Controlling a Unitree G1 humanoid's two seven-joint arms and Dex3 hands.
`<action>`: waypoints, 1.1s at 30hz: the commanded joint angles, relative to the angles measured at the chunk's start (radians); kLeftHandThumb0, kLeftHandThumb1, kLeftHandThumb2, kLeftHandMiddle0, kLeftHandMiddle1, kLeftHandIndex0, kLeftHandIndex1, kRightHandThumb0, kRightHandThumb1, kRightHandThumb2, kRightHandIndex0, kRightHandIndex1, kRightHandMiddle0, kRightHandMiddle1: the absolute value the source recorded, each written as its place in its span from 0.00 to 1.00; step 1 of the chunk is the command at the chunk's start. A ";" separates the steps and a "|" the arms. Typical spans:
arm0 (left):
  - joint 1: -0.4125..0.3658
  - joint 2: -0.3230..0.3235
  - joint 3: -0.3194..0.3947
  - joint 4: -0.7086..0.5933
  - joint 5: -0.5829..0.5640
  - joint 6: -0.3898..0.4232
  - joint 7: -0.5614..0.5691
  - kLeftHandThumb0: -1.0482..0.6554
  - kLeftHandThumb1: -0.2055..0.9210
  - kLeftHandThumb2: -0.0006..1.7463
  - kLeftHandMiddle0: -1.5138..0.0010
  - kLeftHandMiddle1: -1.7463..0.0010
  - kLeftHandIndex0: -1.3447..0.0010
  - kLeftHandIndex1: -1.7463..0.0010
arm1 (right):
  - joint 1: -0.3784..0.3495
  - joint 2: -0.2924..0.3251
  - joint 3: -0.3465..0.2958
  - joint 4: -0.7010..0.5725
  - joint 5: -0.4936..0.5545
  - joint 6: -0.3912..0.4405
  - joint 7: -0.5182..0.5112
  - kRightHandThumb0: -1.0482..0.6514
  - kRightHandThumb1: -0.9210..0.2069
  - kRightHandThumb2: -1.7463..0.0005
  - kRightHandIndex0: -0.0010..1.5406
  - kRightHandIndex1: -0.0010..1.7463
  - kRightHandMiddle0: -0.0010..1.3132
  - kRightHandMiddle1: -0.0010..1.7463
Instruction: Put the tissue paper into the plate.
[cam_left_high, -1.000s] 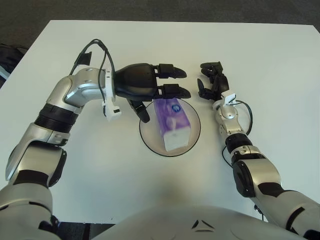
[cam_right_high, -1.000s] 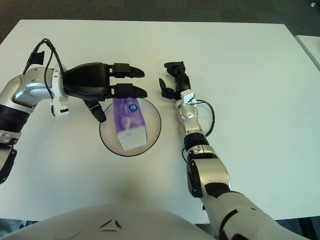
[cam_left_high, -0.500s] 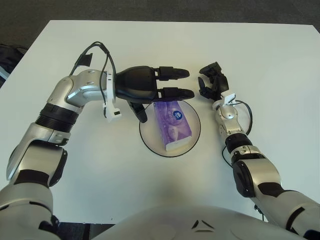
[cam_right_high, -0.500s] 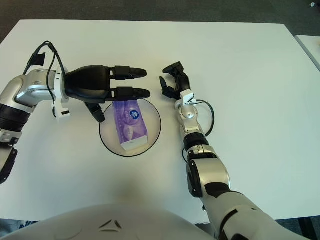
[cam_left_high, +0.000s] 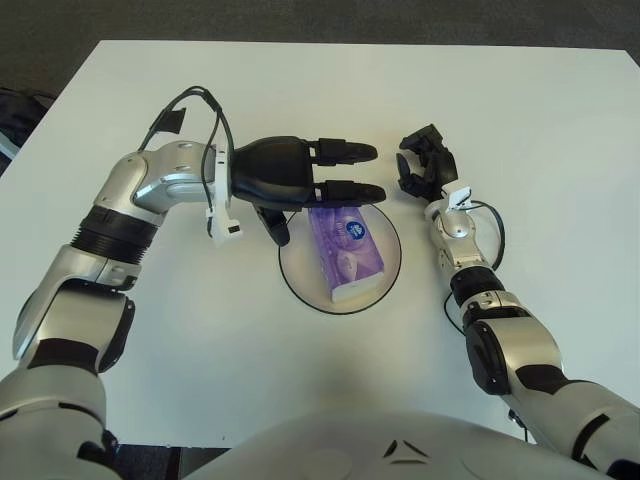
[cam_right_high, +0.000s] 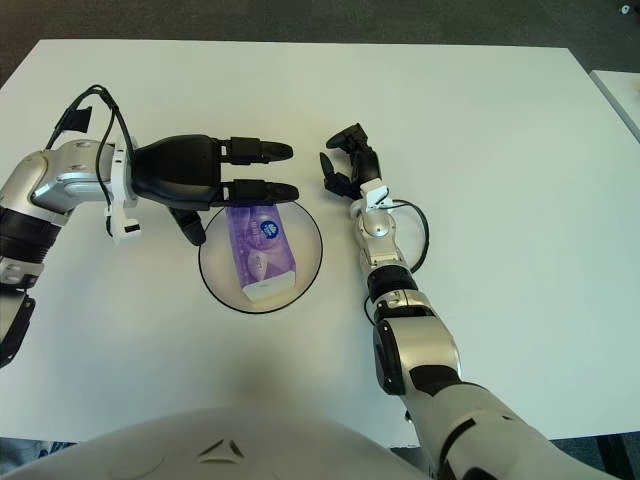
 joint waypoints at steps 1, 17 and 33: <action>-0.025 0.004 0.009 0.026 0.035 -0.029 0.050 0.00 0.99 0.06 1.00 1.00 1.00 1.00 | 0.209 0.026 0.004 0.203 0.001 0.147 0.014 0.40 0.16 0.56 0.24 0.55 0.23 1.00; 0.044 -0.114 0.136 0.329 -0.372 0.193 0.034 0.01 1.00 0.32 1.00 1.00 1.00 1.00 | 0.209 0.027 0.003 0.198 0.009 0.175 0.037 0.41 0.00 0.73 0.22 0.54 0.18 0.97; -0.058 -0.221 0.286 0.631 -0.695 0.295 -0.103 0.13 1.00 0.59 1.00 1.00 1.00 1.00 | 0.217 0.038 0.000 0.190 0.013 0.175 0.039 0.41 0.00 0.73 0.21 0.56 0.17 0.98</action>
